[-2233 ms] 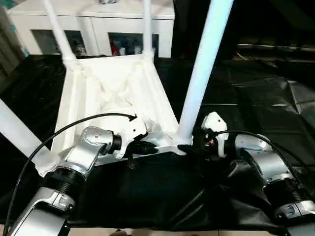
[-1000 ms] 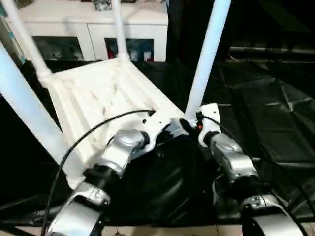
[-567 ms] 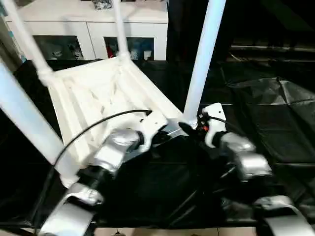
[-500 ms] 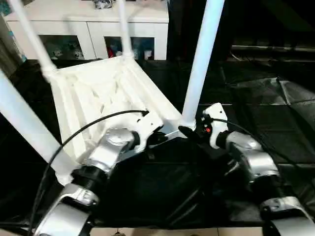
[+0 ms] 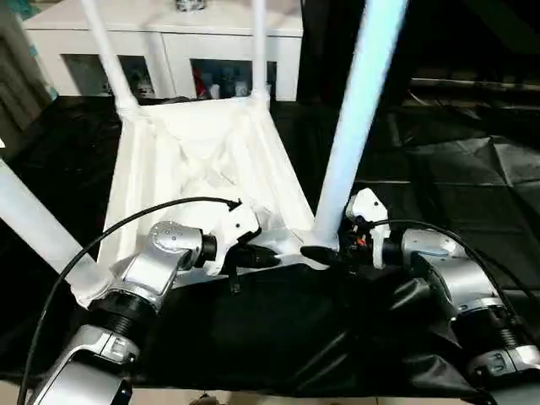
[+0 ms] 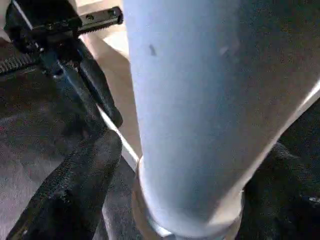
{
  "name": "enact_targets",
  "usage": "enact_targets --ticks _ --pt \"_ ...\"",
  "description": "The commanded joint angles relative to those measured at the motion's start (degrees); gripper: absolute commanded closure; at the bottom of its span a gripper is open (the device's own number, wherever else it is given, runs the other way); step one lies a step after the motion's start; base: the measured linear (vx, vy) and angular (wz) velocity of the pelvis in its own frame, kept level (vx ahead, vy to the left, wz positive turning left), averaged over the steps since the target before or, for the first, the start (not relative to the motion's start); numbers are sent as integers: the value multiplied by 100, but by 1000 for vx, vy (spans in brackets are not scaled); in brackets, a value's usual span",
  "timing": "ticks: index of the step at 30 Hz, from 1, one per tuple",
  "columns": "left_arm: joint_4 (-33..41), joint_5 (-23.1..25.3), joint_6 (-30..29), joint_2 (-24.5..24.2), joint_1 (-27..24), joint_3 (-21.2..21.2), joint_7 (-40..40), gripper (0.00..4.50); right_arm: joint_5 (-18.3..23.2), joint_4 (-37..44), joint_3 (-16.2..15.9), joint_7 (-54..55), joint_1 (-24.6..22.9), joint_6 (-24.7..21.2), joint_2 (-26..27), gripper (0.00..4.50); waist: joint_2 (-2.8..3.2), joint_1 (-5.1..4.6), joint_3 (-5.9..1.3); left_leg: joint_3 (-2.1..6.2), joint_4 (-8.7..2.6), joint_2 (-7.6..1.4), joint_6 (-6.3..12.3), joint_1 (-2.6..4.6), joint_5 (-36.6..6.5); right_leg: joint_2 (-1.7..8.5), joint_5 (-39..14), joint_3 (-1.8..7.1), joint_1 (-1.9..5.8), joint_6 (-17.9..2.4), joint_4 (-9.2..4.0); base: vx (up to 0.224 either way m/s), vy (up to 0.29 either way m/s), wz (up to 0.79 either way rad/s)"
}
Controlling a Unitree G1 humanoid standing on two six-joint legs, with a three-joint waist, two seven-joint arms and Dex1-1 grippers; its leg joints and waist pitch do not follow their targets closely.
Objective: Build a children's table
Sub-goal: Rotate leg to tighten
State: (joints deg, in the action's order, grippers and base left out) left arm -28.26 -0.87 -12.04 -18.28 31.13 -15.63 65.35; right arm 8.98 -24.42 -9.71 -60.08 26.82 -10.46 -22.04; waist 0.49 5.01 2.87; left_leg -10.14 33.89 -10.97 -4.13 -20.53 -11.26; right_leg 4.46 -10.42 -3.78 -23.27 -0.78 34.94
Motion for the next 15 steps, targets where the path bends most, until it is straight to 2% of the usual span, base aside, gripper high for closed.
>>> enact_targets --ticks 1,5,6,10,11,15 --pt "237 -445 146 89 -7 108 143 450 -36 106 -155 -164 -106 -36 -26 85 -108 -19 -339 33 -386 -209 392 5 -848 380 -1431 271 310 -1160 -440 0 0 0" --pt "263 -410 124 71 -26 135 191 450 -32 129 -188 -212 -119 -61 -72 114 -105 -19 -346 31 -384 -212 388 13 -816 375 -1362 272 300 -1162 -432 0 0 0" --pt "256 -404 127 71 -25 139 191 450 -36 131 -194 -218 -123 -65 -79 134 -103 -18 -346 33 -384 -212 389 13 -807 374 -1349 271 302 -1168 -429 0 0 0" --pt "226 -378 144 75 -8 151 172 450 -80 87 -210 -216 -139 -39 -85 157 -102 -14 -349 30 -379 -208 400 10 -777 370 -1275 270 305 -1190 -421 0 0 0" --pt "226 -378 142 78 -5 154 170 450 -96 77 -216 -217 -146 -26 -86 175 -101 -14 -350 31 -379 -209 401 7 -772 371 -1258 270 307 -1193 -419 0 0 0" --pt "220 -365 147 74 -6 154 169 450 -113 66 -231 -211 -167 -9 -84 193 -102 -11 -355 32 -375 -206 404 2 -747 371 -1214 269 315 -1206 -413 0 0 0"
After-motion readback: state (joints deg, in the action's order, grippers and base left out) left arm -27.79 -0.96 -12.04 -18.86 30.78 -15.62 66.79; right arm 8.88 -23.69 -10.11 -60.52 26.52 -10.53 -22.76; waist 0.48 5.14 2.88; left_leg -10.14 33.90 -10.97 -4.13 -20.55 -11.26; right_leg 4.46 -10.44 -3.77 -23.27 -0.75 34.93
